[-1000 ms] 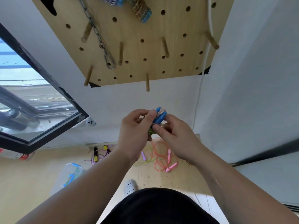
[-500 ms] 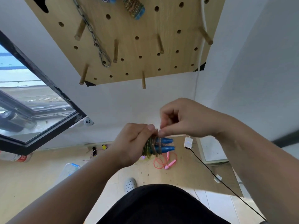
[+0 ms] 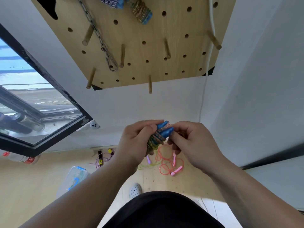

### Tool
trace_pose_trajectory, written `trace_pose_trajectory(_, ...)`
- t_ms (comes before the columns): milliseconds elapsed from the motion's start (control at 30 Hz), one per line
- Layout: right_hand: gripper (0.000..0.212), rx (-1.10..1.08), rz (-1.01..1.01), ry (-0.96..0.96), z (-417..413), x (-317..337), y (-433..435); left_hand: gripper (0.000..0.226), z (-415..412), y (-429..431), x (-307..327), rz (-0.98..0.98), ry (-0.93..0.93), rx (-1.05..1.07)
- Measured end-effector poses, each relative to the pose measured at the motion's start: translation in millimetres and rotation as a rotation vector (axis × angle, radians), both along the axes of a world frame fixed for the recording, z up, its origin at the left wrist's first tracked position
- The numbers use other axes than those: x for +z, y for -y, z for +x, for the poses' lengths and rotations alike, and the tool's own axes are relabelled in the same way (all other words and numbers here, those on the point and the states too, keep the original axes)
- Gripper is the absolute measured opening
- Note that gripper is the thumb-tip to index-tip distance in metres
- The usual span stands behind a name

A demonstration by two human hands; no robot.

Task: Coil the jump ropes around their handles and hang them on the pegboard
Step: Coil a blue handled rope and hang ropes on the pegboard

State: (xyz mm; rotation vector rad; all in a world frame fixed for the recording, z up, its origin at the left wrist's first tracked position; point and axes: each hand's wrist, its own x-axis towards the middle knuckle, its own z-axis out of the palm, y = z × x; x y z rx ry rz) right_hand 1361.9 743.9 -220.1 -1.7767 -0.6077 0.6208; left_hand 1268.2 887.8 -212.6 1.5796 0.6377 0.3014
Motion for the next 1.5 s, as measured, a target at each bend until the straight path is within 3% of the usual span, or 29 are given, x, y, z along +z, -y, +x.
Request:
trace_pose_trajectory(167,0.013,-0.011,-0.072,0.396,-6,-4,8,0.030,6,-2,-1,-0.074,-0.045,0.134)
trace_pose_trajectory(267,0.021,0.055,-0.080,0.776,-5,-8,11,0.028,6,-3,-1,-0.022,-0.128,0.051)
trace_pose_trajectory(400,0.031,0.169,-0.063,0.946,4,-7,14,0.032,4,-3,-1,0.022,-0.259,-0.099)
trace_pose_trajectory(500,0.025,0.174,-0.050,0.874,10,-5,16,0.034,2,-4,3,0.168,-0.314,-0.222)
trace_pose_trajectory(600,0.004,0.039,0.063,0.555,10,-4,16,0.035,1,-7,9,0.285,-0.304,-0.299)
trace_pose_trajectory(667,0.009,-0.045,0.109,0.329,9,-4,15,0.034,1,-10,11,0.314,-0.284,-0.305)
trace_pose_trajectory(900,0.006,-0.046,0.318,-0.299,1,7,12,0.039,-2,-11,15,0.389,-0.231,-0.335)
trace_pose_trajectory(1033,0.022,-0.131,0.448,-0.615,-7,4,8,0.036,-2,-11,14,0.451,-0.182,-0.346)
trace_pose_trajectory(1167,0.008,-0.233,0.425,-0.428,-12,3,6,0.033,-2,-5,9,0.408,-0.102,-0.322)
trace_pose_trajectory(1300,0.008,-0.226,0.248,0.185,-13,-3,10,0.025,-5,2,3,0.387,-0.027,-0.310)
trace_pose_trajectory(1333,0.010,-0.213,0.230,0.260,-14,-4,11,0.024,-5,3,1,0.361,-0.017,-0.313)
trace_pose_trajectory(1367,0.012,-0.210,0.225,0.259,-14,-5,13,0.023,-6,4,0,0.330,-0.005,-0.318)
trace_pose_trajectory(1500,0.011,-0.265,0.264,-0.041,-21,-1,11,0.016,-3,6,0,0.303,-0.004,-0.311)
